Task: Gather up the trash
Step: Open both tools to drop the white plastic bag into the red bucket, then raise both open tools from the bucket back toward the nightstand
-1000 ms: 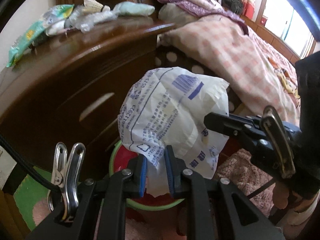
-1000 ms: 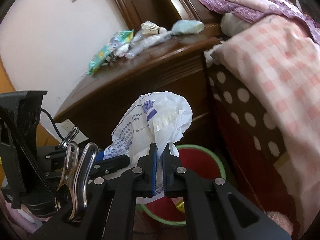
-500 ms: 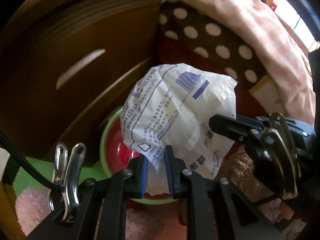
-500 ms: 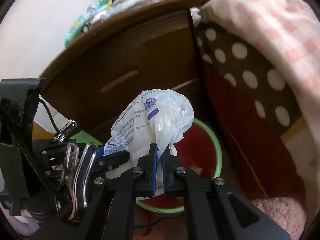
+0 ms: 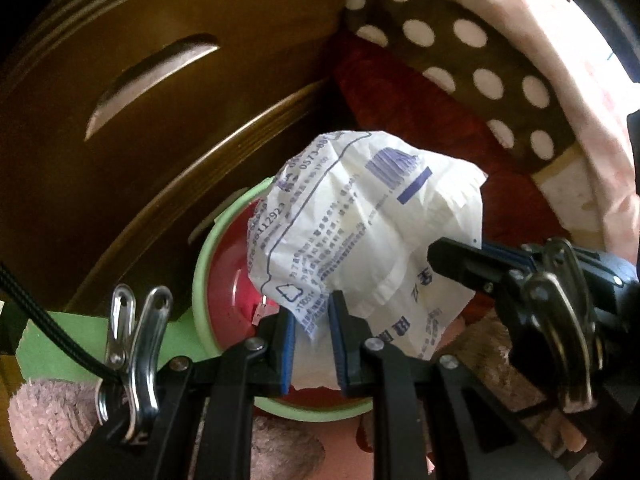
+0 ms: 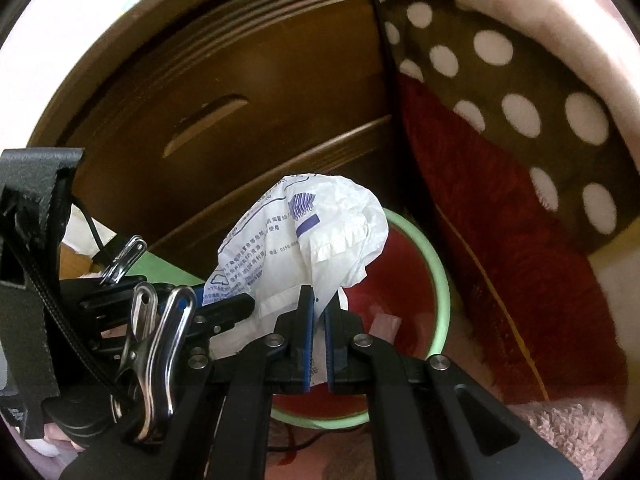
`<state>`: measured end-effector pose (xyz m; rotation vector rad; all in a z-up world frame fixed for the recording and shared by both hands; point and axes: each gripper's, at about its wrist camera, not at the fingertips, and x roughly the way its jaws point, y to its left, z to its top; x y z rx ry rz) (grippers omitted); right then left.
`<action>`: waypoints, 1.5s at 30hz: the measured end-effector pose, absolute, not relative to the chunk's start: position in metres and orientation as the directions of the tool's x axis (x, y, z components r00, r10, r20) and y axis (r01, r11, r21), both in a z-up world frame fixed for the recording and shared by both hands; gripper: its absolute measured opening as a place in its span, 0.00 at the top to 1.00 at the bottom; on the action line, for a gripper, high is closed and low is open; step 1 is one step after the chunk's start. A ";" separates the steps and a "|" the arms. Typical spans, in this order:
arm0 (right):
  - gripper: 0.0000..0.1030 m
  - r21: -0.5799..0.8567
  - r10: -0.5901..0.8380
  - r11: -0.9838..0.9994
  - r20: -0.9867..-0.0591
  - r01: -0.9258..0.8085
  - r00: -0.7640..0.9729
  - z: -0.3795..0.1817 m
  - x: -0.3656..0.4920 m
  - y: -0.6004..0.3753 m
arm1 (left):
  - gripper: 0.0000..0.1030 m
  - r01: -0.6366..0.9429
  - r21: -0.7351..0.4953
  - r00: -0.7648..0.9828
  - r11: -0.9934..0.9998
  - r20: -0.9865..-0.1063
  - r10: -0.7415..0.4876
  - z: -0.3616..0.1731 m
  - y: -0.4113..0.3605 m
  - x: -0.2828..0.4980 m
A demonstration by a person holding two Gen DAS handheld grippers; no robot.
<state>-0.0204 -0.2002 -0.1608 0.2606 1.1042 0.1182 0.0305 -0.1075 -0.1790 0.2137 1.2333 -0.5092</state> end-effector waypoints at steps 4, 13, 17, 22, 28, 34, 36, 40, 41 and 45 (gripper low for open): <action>0.94 0.274 0.225 0.960 -0.872 0.053 0.435 -0.166 -0.016 -0.202 | 0.84 0.484 -0.108 0.232 0.868 -0.941 -0.247 -0.184 -0.112 0.033; 0.80 0.300 0.229 0.948 -0.872 0.103 0.431 -0.170 -0.006 -0.206 | 0.84 0.490 -0.114 0.211 0.864 -0.946 -0.244 -0.193 -0.113 0.034; 0.73 0.311 0.232 0.944 -0.867 0.113 0.442 -0.168 -0.004 -0.205 | 0.82 0.495 -0.116 0.214 0.861 -0.944 -0.250 -0.193 -0.114 0.032; 0.70 0.324 0.243 0.939 -0.859 0.112 0.451 -0.167 -0.004 -0.208 | 0.77 0.500 -0.115 0.221 0.859 -0.941 -0.254 -0.191 -0.113 0.029; 0.66 0.339 0.258 0.935 -0.848 0.101 0.463 -0.165 -0.011 -0.209 | 0.71 0.500 -0.115 0.235 0.858 -0.936 -0.263 -0.182 -0.111 0.025; 0.50 0.368 0.284 0.926 -0.826 0.084 0.486 -0.156 -0.017 -0.214 | 0.70 0.493 -0.107 0.266 0.863 -0.926 -0.267 -0.166 -0.106 0.022; 0.44 0.382 0.296 0.921 -0.812 0.075 0.503 -0.150 -0.022 -0.216 | 0.69 0.489 -0.098 0.289 0.867 -0.919 -0.267 -0.155 -0.102 0.019; 0.43 0.402 0.314 0.914 -0.778 0.048 0.544 -0.132 -0.028 -0.217 | 0.69 0.484 -0.089 0.337 0.870 -0.899 -0.280 -0.133 -0.093 0.013; 0.42 0.406 0.319 0.913 -0.769 0.037 0.554 -0.126 -0.029 -0.217 | 0.68 0.483 -0.089 0.349 0.871 -0.893 -0.285 -0.126 -0.090 0.012; 0.36 0.394 0.322 0.919 -0.743 -0.004 0.587 -0.100 -0.036 -0.216 | 0.65 0.475 -0.094 0.395 0.875 -0.865 -0.307 -0.098 -0.081 0.010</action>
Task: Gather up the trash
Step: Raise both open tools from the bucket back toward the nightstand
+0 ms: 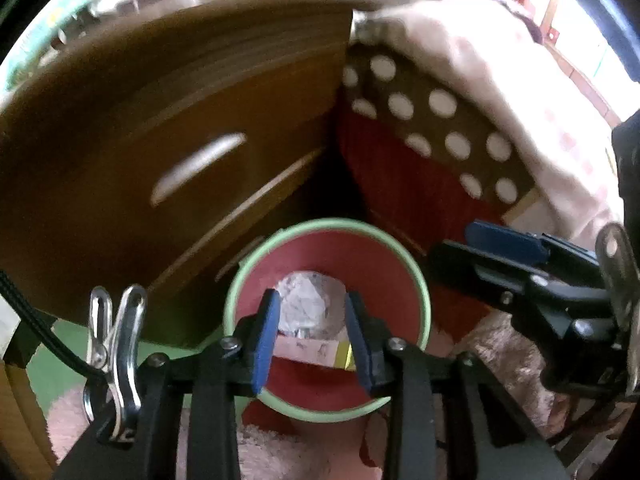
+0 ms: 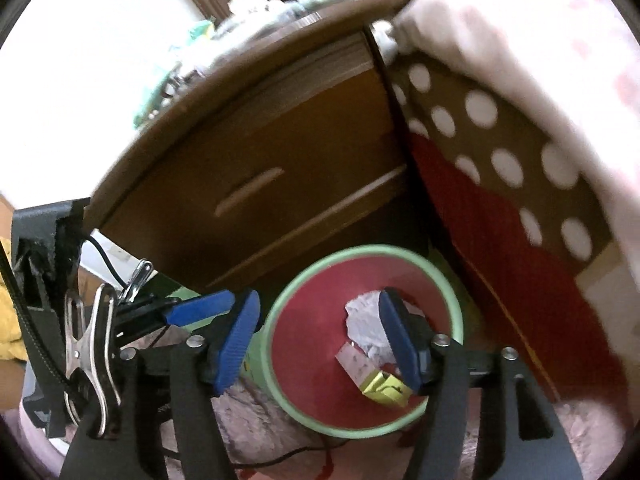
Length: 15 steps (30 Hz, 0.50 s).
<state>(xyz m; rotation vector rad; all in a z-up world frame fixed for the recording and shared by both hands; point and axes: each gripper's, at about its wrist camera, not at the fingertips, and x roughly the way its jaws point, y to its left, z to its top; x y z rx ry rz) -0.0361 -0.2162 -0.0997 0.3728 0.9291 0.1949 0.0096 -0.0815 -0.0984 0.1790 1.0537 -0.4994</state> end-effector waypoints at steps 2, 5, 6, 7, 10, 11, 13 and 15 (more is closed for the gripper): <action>0.33 0.384 0.317 0.923 -0.731 -0.019 0.604 -0.089 -0.034 -0.213 | 0.65 0.466 -0.094 0.423 0.880 -0.849 -0.315 -0.083 -0.076 0.008; 0.25 0.365 0.303 0.930 -0.710 -0.037 0.636 -0.070 -0.036 -0.214 | 0.64 0.457 -0.100 0.462 0.884 -0.822 -0.332 -0.058 -0.068 0.006; 0.22 0.355 0.296 0.934 -0.704 -0.042 0.646 -0.064 -0.036 -0.214 | 0.64 0.455 -0.099 0.472 0.885 -0.816 -0.334 -0.052 -0.066 0.007; 0.22 0.343 0.290 0.938 -0.694 -0.051 0.659 -0.057 -0.036 -0.214 | 0.63 0.452 -0.096 0.485 0.887 -0.808 -0.335 -0.045 -0.063 0.006; 0.22 0.313 0.286 0.946 -0.676 -0.086 0.679 -0.041 -0.037 -0.212 | 0.62 0.438 -0.088 0.520 0.895 -0.787 -0.332 -0.025 -0.055 0.009; 0.21 0.305 0.290 0.947 -0.672 -0.102 0.682 -0.036 -0.036 -0.210 | 0.62 0.435 -0.088 0.528 0.896 -0.781 -0.333 -0.019 -0.051 0.010; 0.22 0.290 0.290 0.949 -0.664 -0.120 0.689 -0.027 -0.034 -0.206 | 0.62 0.430 -0.089 0.541 0.899 -0.771 -0.335 -0.009 -0.046 0.013; 0.22 0.285 0.300 0.948 -0.655 -0.141 0.693 -0.019 -0.030 -0.204 | 0.62 0.423 -0.088 0.551 0.902 -0.765 -0.333 -0.001 -0.043 0.017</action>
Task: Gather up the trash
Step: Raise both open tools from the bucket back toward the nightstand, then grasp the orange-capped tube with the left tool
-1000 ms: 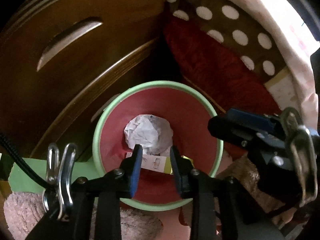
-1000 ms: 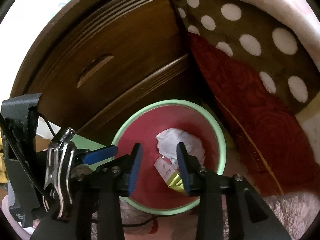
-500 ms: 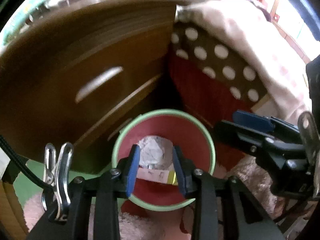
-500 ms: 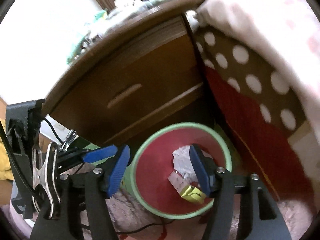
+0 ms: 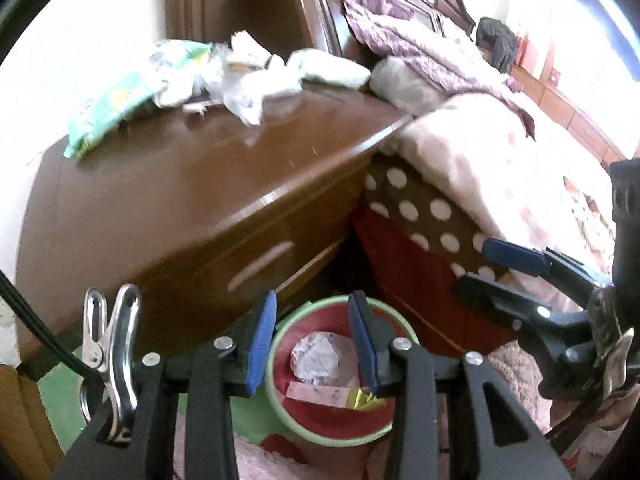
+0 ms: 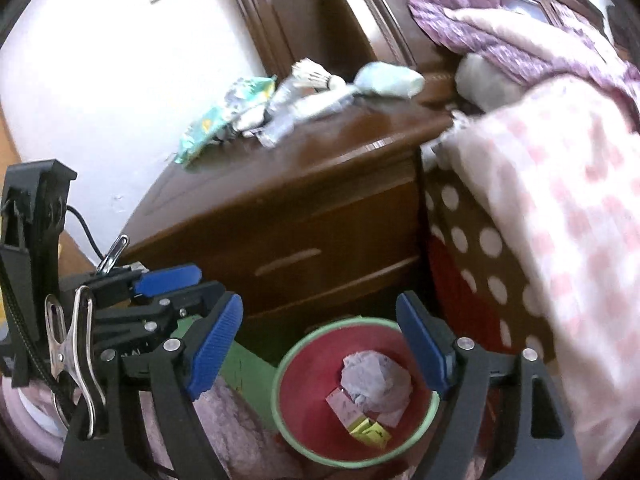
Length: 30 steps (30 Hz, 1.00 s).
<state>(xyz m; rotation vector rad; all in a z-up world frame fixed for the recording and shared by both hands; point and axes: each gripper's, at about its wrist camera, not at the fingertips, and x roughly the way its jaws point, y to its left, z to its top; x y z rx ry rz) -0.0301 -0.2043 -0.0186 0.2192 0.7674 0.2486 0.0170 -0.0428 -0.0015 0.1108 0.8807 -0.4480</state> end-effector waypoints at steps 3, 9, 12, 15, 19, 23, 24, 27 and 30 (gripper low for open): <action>0.22 0.257 0.299 0.952 -0.651 -0.168 0.698 -0.007 -0.024 -0.203 | 0.62 0.418 -0.074 0.569 0.906 -0.755 -0.324 0.010 -0.040 0.025; 0.22 0.240 0.308 0.951 -0.638 -0.198 0.706 0.012 -0.005 -0.202 | 0.62 0.402 -0.079 0.600 0.912 -0.730 -0.327 0.035 -0.036 0.047; 0.22 0.233 0.309 0.950 -0.627 -0.206 0.715 0.020 0.006 -0.203 | 0.62 0.396 -0.063 0.622 0.916 -0.715 -0.319 0.047 -0.039 0.061; 0.22 0.220 0.306 0.952 -0.618 -0.214 0.724 0.028 0.019 -0.205 | 0.62 0.386 -0.073 0.629 0.920 -0.709 -0.320 0.057 -0.041 0.080; 0.22 0.207 0.302 0.953 -0.609 -0.220 0.734 0.036 0.034 -0.208 | 0.62 0.360 -0.089 0.641 0.929 -0.700 -0.315 0.069 -0.044 0.107; 0.23 0.216 0.316 0.948 -0.594 -0.232 0.740 0.040 0.049 -0.212 | 0.62 0.340 -0.091 0.655 0.936 -0.691 -0.305 0.079 -0.051 0.137; 0.23 0.219 0.319 0.947 -0.591 -0.234 0.741 0.041 0.052 -0.212 | 0.62 0.336 -0.095 0.655 0.937 -0.691 -0.305 0.081 -0.054 0.146; 0.24 0.231 0.325 0.945 -0.582 -0.232 0.745 0.042 0.062 -0.217 | 0.62 0.326 -0.091 0.657 0.941 -0.694 -0.295 0.083 -0.061 0.169; 0.26 0.247 0.330 0.942 -0.571 -0.226 0.751 0.042 0.069 -0.223 | 0.62 0.319 -0.091 0.656 0.943 -0.697 -0.289 0.082 -0.067 0.190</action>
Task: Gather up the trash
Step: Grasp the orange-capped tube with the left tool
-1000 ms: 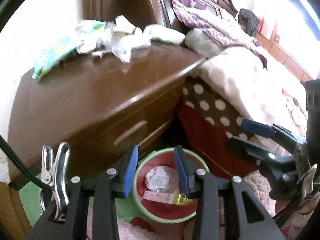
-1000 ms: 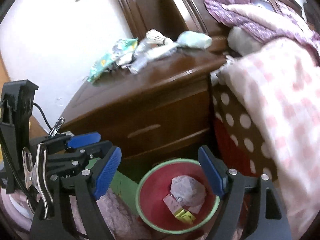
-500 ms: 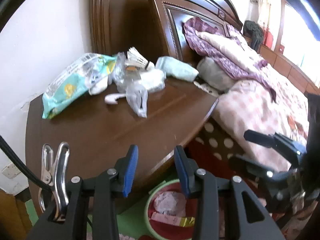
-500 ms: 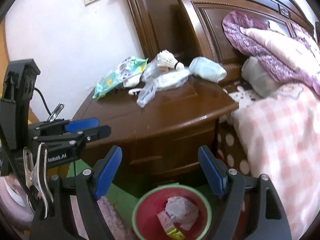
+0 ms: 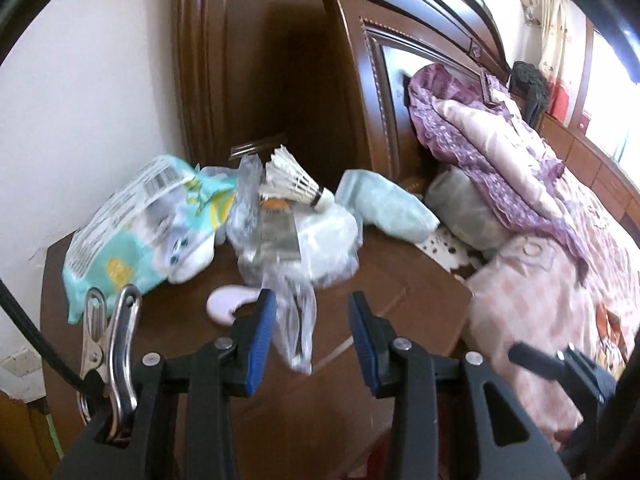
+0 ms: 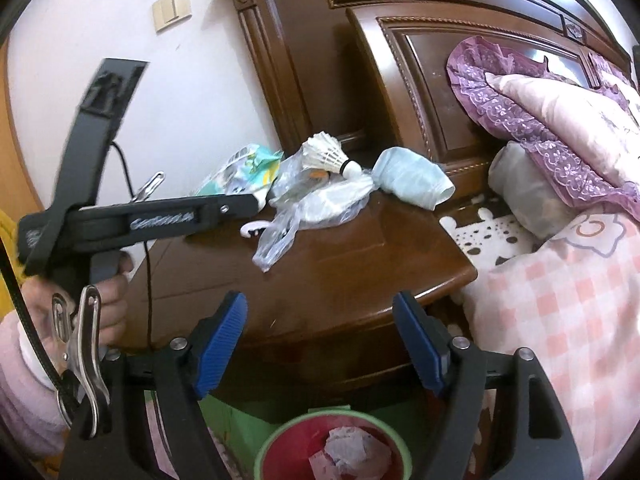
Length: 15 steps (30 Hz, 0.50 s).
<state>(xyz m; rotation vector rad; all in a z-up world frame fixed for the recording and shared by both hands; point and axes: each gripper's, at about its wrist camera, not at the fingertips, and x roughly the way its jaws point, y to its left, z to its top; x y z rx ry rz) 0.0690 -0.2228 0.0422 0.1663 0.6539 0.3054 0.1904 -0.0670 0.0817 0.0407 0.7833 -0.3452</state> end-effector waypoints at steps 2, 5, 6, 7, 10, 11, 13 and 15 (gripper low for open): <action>0.27 0.258 0.332 0.941 -0.566 -0.220 0.754 0.042 0.073 -0.227 | 0.62 0.313 -0.089 0.654 0.946 -0.702 -0.282 0.080 -0.072 0.208; 0.28 0.270 0.336 0.938 -0.559 -0.217 0.758 0.040 0.076 -0.234 | 0.62 0.304 -0.070 0.650 0.950 -0.714 -0.261 0.074 -0.081 0.228; 0.28 0.273 0.336 0.938 -0.558 -0.215 0.759 0.040 0.077 -0.236 | 0.64 0.301 -0.066 0.647 0.951 -0.719 -0.255 0.071 -0.083 0.234; 0.28 0.273 0.334 0.938 -0.558 -0.212 0.759 0.039 0.078 -0.239 | 0.67 0.298 -0.062 0.638 0.952 -0.729 -0.248 0.068 -0.086 0.243; 0.28 0.277 0.333 0.938 -0.555 -0.208 0.762 0.038 0.081 -0.245 | 0.70 0.279 -0.051 0.626 0.959 -0.748 -0.222 0.058 -0.091 0.264; 0.28 0.281 0.335 0.937 -0.554 -0.207 0.762 0.037 0.082 -0.247 | 0.70 0.268 -0.044 0.625 0.962 -0.752 -0.209 0.054 -0.091 0.271; 0.28 0.287 0.338 0.935 -0.553 -0.206 0.761 0.036 0.084 -0.251 | 0.70 0.252 -0.039 0.618 0.967 -0.763 -0.192 0.048 -0.090 0.281; 0.28 0.290 0.340 0.934 -0.553 -0.207 0.760 0.034 0.085 -0.253 | 0.70 0.238 -0.043 0.604 0.970 -0.776 -0.183 0.041 -0.089 0.291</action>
